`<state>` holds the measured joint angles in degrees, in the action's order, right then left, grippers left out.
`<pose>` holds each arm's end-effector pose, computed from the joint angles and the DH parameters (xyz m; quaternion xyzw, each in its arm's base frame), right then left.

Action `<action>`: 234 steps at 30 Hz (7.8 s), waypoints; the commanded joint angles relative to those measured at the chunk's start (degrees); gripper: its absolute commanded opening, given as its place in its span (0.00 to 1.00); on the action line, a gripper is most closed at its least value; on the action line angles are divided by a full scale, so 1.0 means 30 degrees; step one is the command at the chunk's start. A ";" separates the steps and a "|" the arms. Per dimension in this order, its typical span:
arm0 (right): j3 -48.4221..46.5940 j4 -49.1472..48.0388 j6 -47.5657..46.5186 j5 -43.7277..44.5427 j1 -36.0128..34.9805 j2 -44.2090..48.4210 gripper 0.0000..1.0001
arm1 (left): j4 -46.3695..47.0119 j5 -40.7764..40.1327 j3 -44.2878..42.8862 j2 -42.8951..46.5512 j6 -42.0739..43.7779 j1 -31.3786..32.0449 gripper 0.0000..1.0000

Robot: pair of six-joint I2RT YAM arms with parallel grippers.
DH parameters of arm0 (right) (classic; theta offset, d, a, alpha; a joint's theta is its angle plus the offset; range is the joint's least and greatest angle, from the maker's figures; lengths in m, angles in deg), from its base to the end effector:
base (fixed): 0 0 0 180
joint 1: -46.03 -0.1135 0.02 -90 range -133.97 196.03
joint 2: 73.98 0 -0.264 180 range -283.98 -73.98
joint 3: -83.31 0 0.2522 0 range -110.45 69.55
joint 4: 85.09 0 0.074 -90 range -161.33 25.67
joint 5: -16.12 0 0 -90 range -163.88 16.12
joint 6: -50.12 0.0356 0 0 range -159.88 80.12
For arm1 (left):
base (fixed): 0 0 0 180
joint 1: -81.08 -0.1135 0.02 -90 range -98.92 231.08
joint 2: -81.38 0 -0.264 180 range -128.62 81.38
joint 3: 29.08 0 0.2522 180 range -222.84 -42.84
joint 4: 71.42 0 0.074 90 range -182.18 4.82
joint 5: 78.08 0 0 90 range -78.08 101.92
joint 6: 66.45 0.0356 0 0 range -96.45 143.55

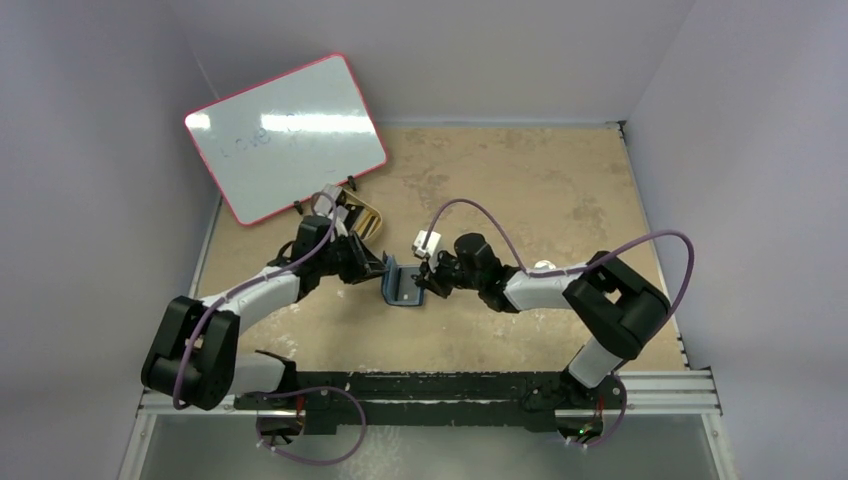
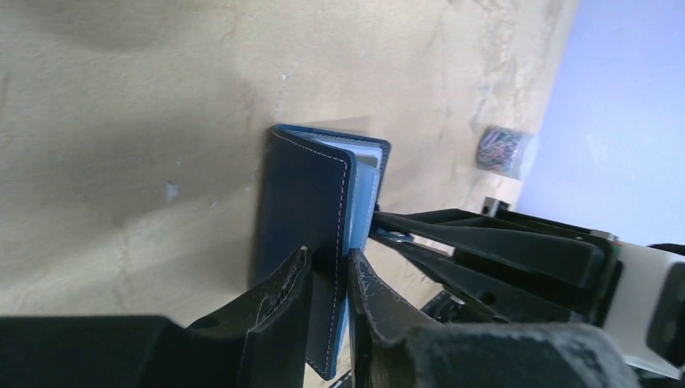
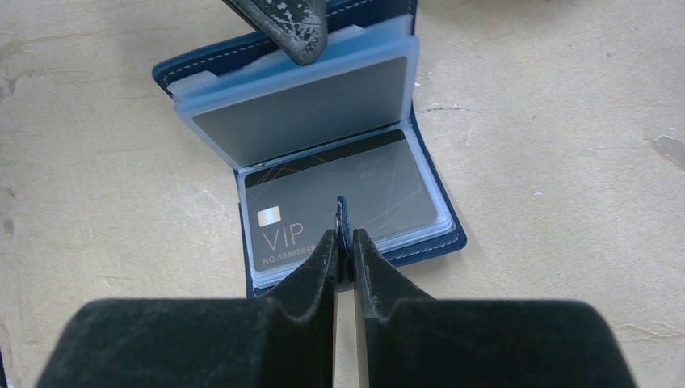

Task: Put the credit cards into the card holder
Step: Close the card holder at the center of the board.

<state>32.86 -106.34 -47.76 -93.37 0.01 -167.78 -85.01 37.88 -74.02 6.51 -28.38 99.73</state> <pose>0.2140 0.2389 0.1633 -0.4548 0.6859 0.3125 0.4743 0.2286 -0.0936 0.1695 -0.1715 0.8833 -0.3906 0.1946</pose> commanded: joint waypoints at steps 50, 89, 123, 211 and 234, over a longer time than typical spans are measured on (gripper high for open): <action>-0.0562 0.2174 0.6149 0.3213 -0.0070 0.4877 0.27 | 0.0384 -0.6442 -0.0725 -0.2934 -0.0231 0.4589 0.21; -0.0384 1.0503 2.1807 0.5704 0.0766 0.5222 0.28 | 0.0033 -1.1525 -0.1596 -0.3463 -0.2531 0.8709 0.09; 0.0389 0.9269 2.1472 0.3822 0.0809 0.4675 0.19 | 0.2337 -1.0722 -0.0132 -0.2723 -0.4626 1.0569 0.00; -0.3796 1.4052 1.7555 0.6321 -0.0100 0.3027 0.17 | 0.1157 -0.9300 0.0799 -0.1206 -0.4372 0.8208 0.07; -0.3105 1.1940 1.7654 0.4598 -0.0077 0.1593 0.14 | 0.1442 -0.9414 0.0764 -0.0853 -0.4874 0.8694 0.07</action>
<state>23.94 -68.70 5.44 -78.64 -0.10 -161.90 -82.85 9.42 -71.96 2.55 -42.01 125.41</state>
